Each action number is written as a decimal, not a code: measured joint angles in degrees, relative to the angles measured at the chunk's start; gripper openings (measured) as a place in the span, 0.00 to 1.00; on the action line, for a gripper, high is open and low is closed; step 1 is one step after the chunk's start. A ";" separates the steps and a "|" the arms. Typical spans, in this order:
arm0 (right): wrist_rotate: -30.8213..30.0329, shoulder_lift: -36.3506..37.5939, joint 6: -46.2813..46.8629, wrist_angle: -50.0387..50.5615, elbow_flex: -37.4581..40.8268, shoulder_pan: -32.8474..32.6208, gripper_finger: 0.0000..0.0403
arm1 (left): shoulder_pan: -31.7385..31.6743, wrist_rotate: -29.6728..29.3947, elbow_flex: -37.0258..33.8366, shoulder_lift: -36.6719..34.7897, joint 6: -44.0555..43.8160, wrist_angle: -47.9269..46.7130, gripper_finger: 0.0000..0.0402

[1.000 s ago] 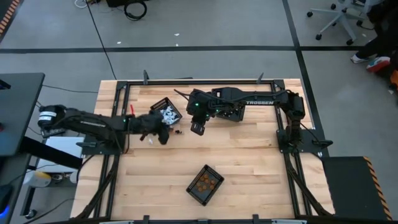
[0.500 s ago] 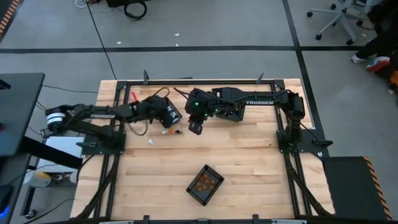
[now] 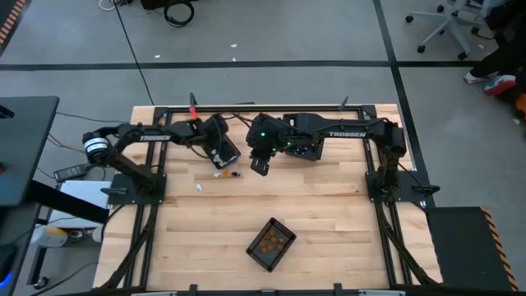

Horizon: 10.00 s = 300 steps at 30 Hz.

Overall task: Sort Halloween decoration
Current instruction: Put the white ghost toy into the top left black basket

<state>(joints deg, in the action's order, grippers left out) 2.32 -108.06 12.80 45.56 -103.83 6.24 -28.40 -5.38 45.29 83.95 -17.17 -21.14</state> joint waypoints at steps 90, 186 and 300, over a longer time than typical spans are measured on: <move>2.37 2.74 -0.94 -1.24 1.36 0.10 0.21 | 30.29 -13.17 -31.06 -7.17 -6.50 31.19 0.23; -2.24 11.49 -3.74 -10.00 11.34 -0.09 0.21 | 42.49 -9.56 -21.48 -27.74 -29.77 -14.63 0.62; 0.78 11.75 -1.40 -9.87 11.37 0.30 0.21 | 42.40 -11.92 -24.25 -15.11 -24.94 8.59 0.15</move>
<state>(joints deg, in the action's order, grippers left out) 3.09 -96.31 11.40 35.68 -92.47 6.55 14.00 -17.30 21.04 68.84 -42.10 -12.55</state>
